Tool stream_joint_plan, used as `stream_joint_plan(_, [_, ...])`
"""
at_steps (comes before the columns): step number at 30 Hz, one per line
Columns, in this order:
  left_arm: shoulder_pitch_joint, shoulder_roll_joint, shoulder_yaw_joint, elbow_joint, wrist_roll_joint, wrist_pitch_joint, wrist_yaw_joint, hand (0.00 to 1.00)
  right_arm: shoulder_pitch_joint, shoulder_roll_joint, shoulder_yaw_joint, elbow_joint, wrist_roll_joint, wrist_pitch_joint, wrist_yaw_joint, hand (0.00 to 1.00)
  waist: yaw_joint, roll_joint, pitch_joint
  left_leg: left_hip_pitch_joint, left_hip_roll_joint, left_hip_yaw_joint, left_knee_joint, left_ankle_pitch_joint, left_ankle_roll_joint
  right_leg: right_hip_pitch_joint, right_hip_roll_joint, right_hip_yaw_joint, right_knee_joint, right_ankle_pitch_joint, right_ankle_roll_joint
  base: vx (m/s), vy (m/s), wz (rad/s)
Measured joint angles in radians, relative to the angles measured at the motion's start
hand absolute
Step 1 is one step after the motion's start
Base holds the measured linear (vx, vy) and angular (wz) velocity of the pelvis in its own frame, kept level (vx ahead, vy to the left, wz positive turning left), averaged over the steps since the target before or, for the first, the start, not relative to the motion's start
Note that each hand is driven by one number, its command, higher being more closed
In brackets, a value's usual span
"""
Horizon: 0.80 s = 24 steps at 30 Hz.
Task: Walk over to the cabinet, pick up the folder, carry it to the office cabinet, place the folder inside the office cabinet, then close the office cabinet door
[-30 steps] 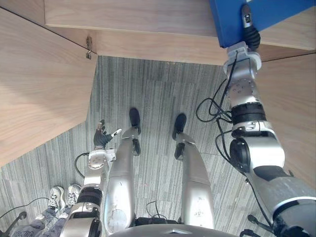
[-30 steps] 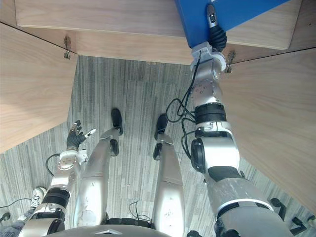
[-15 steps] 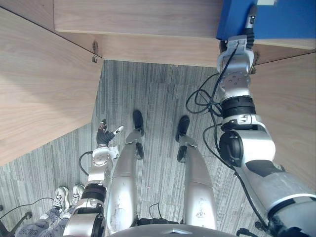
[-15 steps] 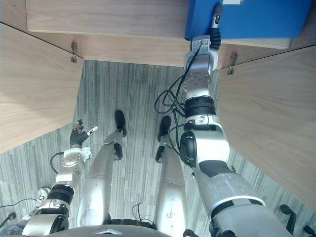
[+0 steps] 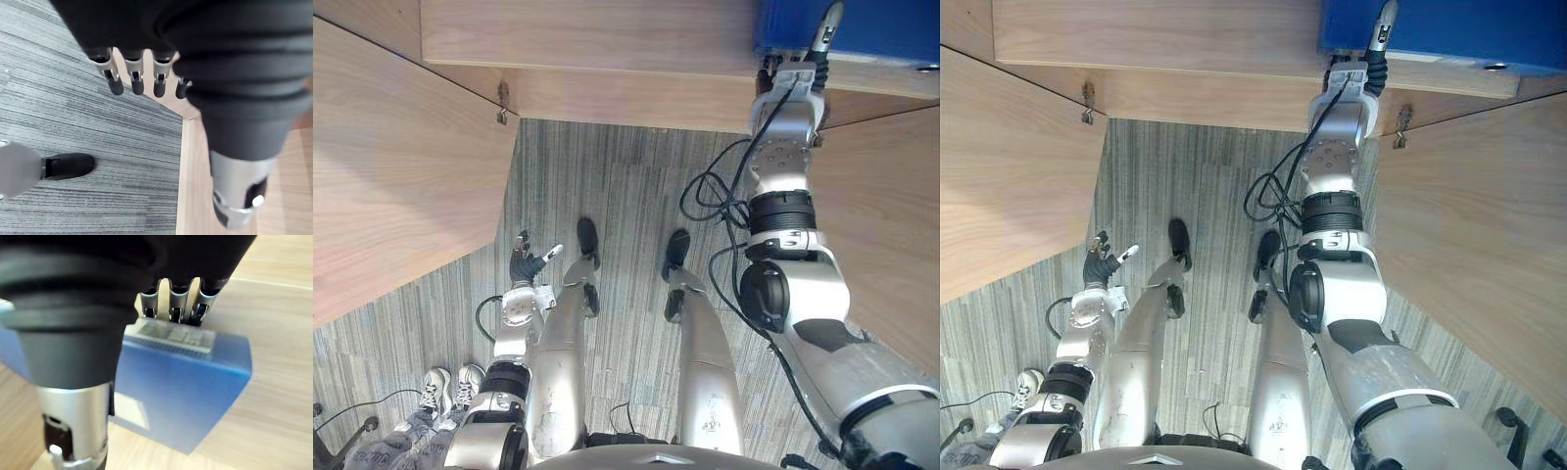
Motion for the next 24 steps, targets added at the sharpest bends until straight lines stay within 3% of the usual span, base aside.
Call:
stream_joint_plan(9, [0.000,0.001,0.000,0.000,0.000,0.003,0.000,0.00,0.008,-0.031,0.005,0.000,-0.040,0.007,0.006,0.00,-0.007,0.000,0.000,0.000,0.002,0.001,0.007,-0.001,0.001,0.002,0.001,0.001,0.000,0.001,-0.001,0.02,-0.017,0.00])
stream_joint_plan(17, [0.000,0.004,0.001,0.000,0.001,0.006,0.000,0.00,0.033,-0.085,0.070,-0.002,-0.150,0.049,0.010,0.00,-0.010,0.000,0.000,-0.001,0.005,0.008,0.015,-0.010,0.001,0.003,0.002,0.004,-0.006,0.004,0.000,0.00,-0.001,-0.01])
stream_joint_plan(24, [0.018,0.036,-0.009,0.003,0.001,0.003,-0.007,0.00,-0.024,-0.219,0.198,0.028,-0.165,0.116,0.093,0.00,-0.014,0.000,0.000,-0.006,0.001,0.013,-0.010,0.003,0.003,-0.011,0.000,0.003,-0.014,0.007,0.000,0.00,0.000,0.00])
